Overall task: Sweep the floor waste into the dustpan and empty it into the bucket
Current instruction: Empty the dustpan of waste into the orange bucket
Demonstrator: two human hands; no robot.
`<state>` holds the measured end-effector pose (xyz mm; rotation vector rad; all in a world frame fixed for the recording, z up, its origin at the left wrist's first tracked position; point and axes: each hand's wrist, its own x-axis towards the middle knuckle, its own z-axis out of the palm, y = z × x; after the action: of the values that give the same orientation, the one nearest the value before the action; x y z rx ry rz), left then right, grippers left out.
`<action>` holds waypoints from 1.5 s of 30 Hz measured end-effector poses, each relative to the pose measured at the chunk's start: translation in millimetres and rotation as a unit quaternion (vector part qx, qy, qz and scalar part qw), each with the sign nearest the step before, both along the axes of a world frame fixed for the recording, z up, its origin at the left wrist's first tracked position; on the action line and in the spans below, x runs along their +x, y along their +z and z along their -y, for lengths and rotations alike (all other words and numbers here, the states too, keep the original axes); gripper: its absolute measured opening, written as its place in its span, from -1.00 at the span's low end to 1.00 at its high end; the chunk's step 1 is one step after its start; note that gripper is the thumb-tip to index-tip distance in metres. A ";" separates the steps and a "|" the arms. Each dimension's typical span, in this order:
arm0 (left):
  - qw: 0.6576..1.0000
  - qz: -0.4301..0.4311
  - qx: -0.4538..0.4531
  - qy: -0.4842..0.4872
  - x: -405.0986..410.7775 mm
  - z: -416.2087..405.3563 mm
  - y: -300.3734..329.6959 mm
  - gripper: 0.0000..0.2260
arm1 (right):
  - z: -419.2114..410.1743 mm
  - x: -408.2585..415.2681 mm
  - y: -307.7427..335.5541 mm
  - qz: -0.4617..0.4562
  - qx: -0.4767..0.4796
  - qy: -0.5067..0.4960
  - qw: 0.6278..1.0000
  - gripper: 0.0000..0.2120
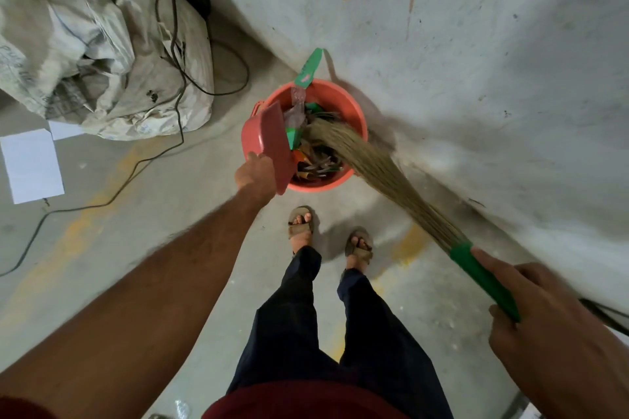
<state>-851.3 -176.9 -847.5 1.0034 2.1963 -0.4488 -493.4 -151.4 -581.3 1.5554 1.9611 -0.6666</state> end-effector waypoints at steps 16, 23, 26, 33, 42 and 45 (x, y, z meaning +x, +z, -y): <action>0.999 0.018 -0.039 -0.011 4.5 4.5 5.3 -0.59 | -18.9 -56.4 -75.2 0.025 0.054 0.076 0.995 -0.34; 0.999 0.016 -0.020 -0.024 -2.7 14.5 4.3 -0.57 | -70.3 -113.8 -216.5 0.101 -0.019 0.072 0.992 -0.68; 1.000 0.019 -0.007 -0.020 -0.9 14.9 3.1 -0.56 | -75.5 -114.0 -224.8 0.100 -0.023 0.050 0.993 -0.68; 1.000 0.026 -0.007 -0.008 5.0 2.1 2.9 -0.57 | -49.7 -70.8 -140.5 0.032 0.027 0.019 0.999 -0.46; 0.999 0.048 0.003 -0.018 10.4 20.9 43.8 -0.57 | -8.6 -7.2 -75.6 -0.007 0.056 0.021 0.998 -0.35; 0.999 0.046 0.030 0.006 27.8 36.5 67.4 -0.63 | -3.6 8.4 -71.7 -0.027 0.073 0.034 0.996 -0.49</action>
<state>-823.4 -213.4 -780.1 1.0224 2.1432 -0.3281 -484.9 -147.8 -653.0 1.5626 2.1351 -0.5545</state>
